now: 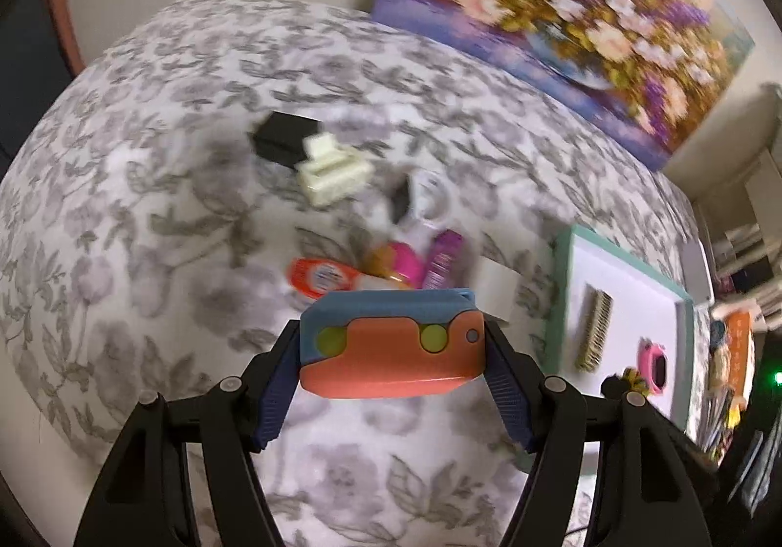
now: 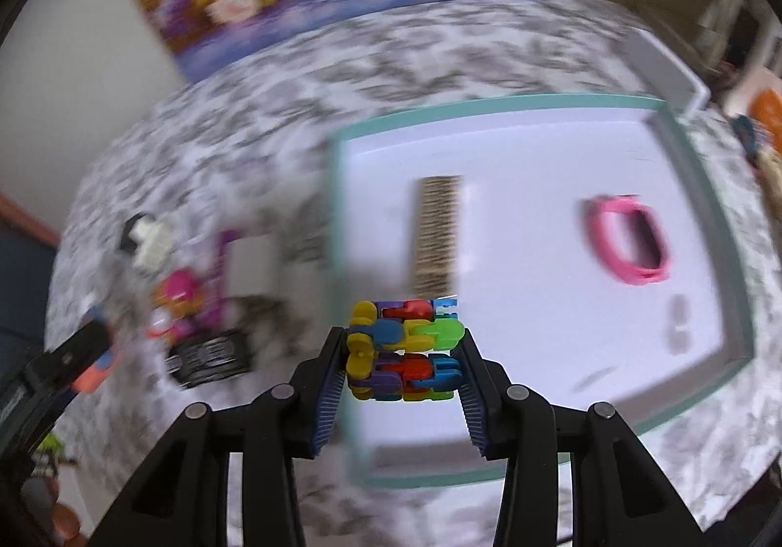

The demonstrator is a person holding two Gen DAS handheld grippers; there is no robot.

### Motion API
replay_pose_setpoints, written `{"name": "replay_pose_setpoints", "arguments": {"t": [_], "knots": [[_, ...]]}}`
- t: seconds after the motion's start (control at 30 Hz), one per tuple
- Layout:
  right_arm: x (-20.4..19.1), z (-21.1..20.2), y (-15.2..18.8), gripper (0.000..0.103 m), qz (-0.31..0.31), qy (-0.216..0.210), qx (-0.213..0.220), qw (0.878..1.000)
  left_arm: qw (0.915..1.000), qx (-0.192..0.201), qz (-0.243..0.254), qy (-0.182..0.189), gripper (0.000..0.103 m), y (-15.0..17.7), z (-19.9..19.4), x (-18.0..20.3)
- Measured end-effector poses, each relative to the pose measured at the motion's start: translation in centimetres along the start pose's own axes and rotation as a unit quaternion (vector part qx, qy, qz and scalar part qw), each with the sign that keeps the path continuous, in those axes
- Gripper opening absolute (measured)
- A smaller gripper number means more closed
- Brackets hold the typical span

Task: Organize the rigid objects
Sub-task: 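Carry the toy blocks and fidget toy into the tray and open both tools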

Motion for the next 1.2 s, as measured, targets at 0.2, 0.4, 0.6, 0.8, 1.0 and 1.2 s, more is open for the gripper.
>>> {"name": "replay_pose_setpoints", "arguments": {"t": [0.2, 0.4, 0.6, 0.8, 1.0, 1.2], "knots": [[6.4, -0.1, -1.1, 0.045, 0.058, 0.039, -0.007, 0.998, 0.9976, -0.017, 0.068, 0.002, 0.072, 1.9, 0.8, 5.3], [11.6, 0.0, -1.0, 0.045, 0.117, 0.056, -0.019, 0.991, 0.9895, -0.033, 0.141, -0.001, 0.072, 4.1, 2.0, 10.8], [15.0, 0.0, -0.4, 0.046, 0.155, 0.064, -0.019, 0.986, 0.9798, -0.037, 0.196, -0.001, 0.072, 6.0, 3.5, 15.0], [16.4, -0.5, -0.3, 0.046, 0.157, 0.075, -0.011, 0.985, 0.9711, -0.036, 0.236, -0.011, 0.072, 7.1, 4.7, 17.4], [15.7, 0.2, 0.0, 0.046, 0.145, 0.073, -0.019, 0.987, 0.9696, -0.044, 0.24, -0.02, 0.072, 7.4, 5.8, 17.3], [15.2, 0.6, 0.2, 0.046, 0.134, 0.074, -0.025, 0.988, 0.9694, -0.048, 0.24, -0.016, 0.072, 7.5, 6.0, 17.4]]}}
Point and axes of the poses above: each gripper's, at about its wrist camera, not at the fingertips, and z roughly the way its jaws point, x to its right, y to its underside, the point moved 10 cm from there along z, roughly the way its jaws point, and after that the axes turned 1 degree about y, right-handed, at the moved point
